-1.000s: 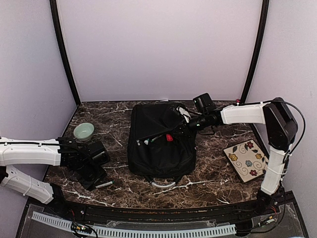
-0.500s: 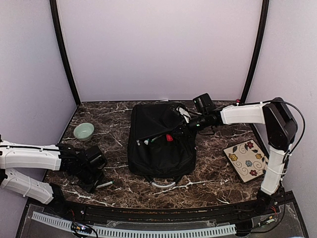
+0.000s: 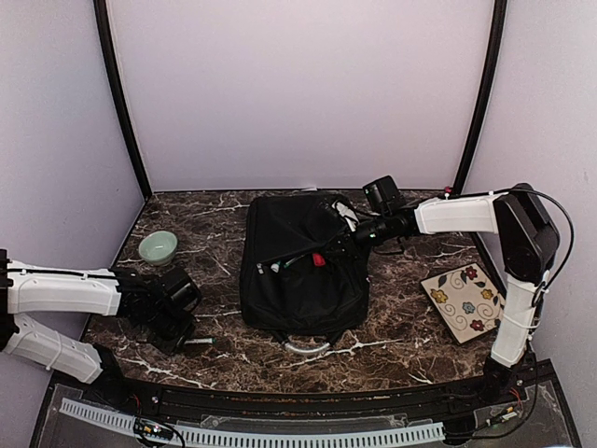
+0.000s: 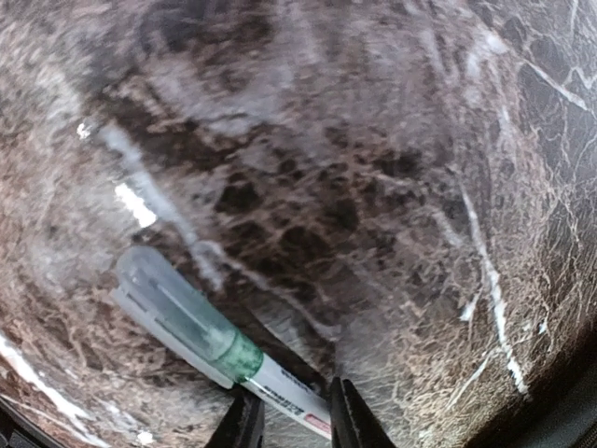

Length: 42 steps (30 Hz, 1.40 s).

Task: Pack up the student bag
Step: Grab the pen at the corner of the board.

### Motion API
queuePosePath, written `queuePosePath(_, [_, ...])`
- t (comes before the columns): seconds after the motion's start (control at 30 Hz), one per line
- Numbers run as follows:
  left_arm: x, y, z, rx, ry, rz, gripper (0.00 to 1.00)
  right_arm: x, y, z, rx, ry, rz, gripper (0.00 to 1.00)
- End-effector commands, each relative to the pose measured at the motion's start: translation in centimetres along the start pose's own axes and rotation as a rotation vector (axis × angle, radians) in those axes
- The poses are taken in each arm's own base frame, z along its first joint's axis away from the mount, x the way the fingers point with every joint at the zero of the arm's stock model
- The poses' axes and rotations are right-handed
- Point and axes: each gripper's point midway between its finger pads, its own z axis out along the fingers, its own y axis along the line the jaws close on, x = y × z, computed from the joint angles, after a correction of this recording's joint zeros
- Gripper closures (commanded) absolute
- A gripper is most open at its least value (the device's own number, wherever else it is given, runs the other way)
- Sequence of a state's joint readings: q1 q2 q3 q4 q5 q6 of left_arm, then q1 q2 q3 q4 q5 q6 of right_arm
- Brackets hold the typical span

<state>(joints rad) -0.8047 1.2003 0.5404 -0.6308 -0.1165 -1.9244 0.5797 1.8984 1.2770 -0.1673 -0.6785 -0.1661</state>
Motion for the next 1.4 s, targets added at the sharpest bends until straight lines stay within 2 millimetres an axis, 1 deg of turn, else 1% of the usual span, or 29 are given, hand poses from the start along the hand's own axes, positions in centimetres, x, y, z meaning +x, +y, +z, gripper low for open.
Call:
queuePosePath(0.0, [-0.3, -0.8, 0.2, -0.018, -0.022, 0.088, 0.74, -1.0, 1.7, 0.6, -0.066, -0.020, -0.014, 0.98])
queuePosePath(0.1, [0.0, -2.4, 0.0, -0.005, -0.018, 0.137, 0.75, -1.1, 1.8, 0.6, -0.068, -0.020, -0.015, 0.98])
queuePosePath(0.2, [0.3, -3.3, 0.3, -0.029, -0.008, 0.197, 0.78, -1.2, 1.8, 0.4, -0.066, -0.023, -0.016, 0.98])
queuePosePath(0.33, [1.3, -4.6, 0.8, -0.059, 0.020, 0.280, 0.80, -1.3, 1.9, 0.3, -0.062, -0.027, -0.022, 0.98])
queuePosePath(0.43, [2.1, -5.0, 1.4, -0.101, 0.051, 0.338, 0.81, -1.4, 1.9, 0.3, -0.060, -0.027, -0.024, 0.98])
queuePosePath(0.6, [3.6, -5.0, 2.8, -0.132, 0.125, 0.420, 0.88, -1.4, 1.9, 0.2, -0.059, -0.029, -0.027, 0.98])
queuePosePath(0.7, [4.0, -5.1, 3.1, -0.123, 0.152, 0.467, 0.95, -1.3, 1.8, 0.3, -0.059, -0.028, -0.025, 0.98])
queuePosePath(0.77, [3.8, -5.1, 2.8, -0.139, 0.144, 0.505, 0.98, -1.3, 1.9, 0.3, -0.062, -0.026, -0.024, 0.98])
queuePosePath(0.83, [3.3, -5.6, 1.9, -0.154, 0.111, 0.555, 1.00, -1.2, 1.8, 0.4, -0.064, -0.024, -0.022, 0.98])
queuePosePath(0.93, [2.3, -6.7, -0.3, -0.170, 0.056, 0.618, 1.00, -1.2, 1.8, 0.4, -0.062, -0.023, -0.022, 0.98])
queuePosePath(1.0, [1.7, -7.4, -2.3, -0.169, 0.015, 0.631, 1.00, -1.1, 1.7, 0.5, -0.063, -0.021, -0.020, 0.98])
queuePosePath(1.07, [1.9, -8.9, -4.5, -0.114, -0.009, 0.660, 1.00, -1.2, 1.7, 0.5, -0.062, -0.020, -0.020, 0.98])
queuePosePath(1.17, [2.0, -10.5, -7.3, -0.039, -0.036, 0.704, 1.00, -1.3, 1.7, 0.5, -0.061, -0.024, -0.022, 0.98])
queuePosePath(1.2, [2.2, -11.2, -8.0, -0.003, -0.037, 0.731, 1.00, -1.2, 1.6, 0.5, -0.060, -0.023, -0.021, 0.98])
queuePosePath(1.27, [3.3, -13.4, -9.1, 0.116, -0.024, 0.820, 1.00, -1.0, 1.6, 0.6, -0.062, -0.018, -0.017, 0.98])
queuePosePath(1.33, [5.1, -15.6, -10.1, 0.261, 0.002, 0.912, 1.00, -0.9, 1.5, 0.7, -0.062, -0.015, -0.014, 0.98])
queuePosePath(1.37, [6.4, -16.7, -10.7, 0.348, 0.020, 0.962, 1.00, -0.9, 1.5, 0.8, -0.063, -0.015, -0.014, 0.98])
